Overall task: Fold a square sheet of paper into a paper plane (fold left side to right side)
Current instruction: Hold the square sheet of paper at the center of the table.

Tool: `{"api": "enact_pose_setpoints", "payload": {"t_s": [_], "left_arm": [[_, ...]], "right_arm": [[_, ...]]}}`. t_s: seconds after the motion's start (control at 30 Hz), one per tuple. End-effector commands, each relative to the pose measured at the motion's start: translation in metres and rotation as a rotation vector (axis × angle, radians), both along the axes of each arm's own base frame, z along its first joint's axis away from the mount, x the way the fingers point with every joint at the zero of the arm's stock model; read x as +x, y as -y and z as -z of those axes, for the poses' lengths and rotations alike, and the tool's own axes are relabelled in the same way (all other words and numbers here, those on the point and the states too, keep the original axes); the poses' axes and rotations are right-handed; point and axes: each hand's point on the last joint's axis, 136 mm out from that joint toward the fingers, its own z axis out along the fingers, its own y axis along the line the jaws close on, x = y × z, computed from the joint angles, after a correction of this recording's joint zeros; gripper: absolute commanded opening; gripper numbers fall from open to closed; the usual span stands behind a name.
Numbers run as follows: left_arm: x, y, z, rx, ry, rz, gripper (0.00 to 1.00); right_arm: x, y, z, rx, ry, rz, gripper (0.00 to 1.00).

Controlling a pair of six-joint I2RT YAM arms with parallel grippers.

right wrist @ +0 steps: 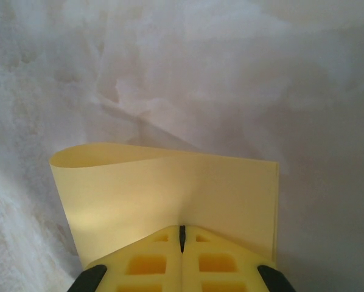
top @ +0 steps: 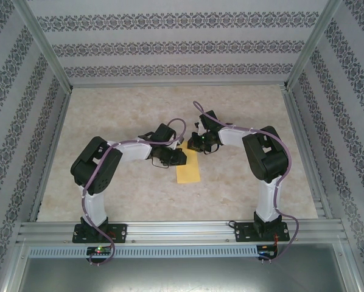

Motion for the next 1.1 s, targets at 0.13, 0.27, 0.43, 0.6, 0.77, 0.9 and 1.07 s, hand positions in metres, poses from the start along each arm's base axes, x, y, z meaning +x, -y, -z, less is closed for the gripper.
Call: {"api": "enact_pose_setpoints", "payload": {"t_s": [0.13, 0.27, 0.43, 0.6, 0.77, 0.9, 1.07], "left_arm": [[0.003, -0.003, 0.007, 0.014, 0.012, -0.013, 0.19], [-0.002, -0.006, 0.018, 0.028, -0.006, -0.044, 0.18], [-0.009, -0.005, 0.026, 0.044, -0.024, -0.039, 0.18], [-0.01, -0.005, 0.025, 0.054, -0.018, -0.032, 0.18], [-0.011, -0.005, 0.024, 0.064, -0.017, -0.024, 0.18], [-0.011, -0.005, 0.022, 0.07, -0.013, -0.018, 0.18], [-0.007, -0.002, 0.012, 0.066, 0.001, -0.006, 0.18]], "right_arm": [[0.002, 0.008, -0.004, -0.071, 0.039, -0.003, 0.02], [0.02, 0.01, -0.044, -0.061, 0.169, 0.02, 0.15], [0.007, 0.02, -0.079, -0.075, 0.235, 0.016, 0.21], [-0.046, 0.026, -0.076, -0.047, 0.153, -0.031, 0.11], [-0.101, 0.02, -0.044, -0.037, 0.029, -0.053, 0.06], [-0.123, 0.017, -0.015, -0.072, -0.046, -0.069, 0.05], [-0.136, 0.025, 0.011, -0.15, -0.109, -0.077, 0.05]]}}
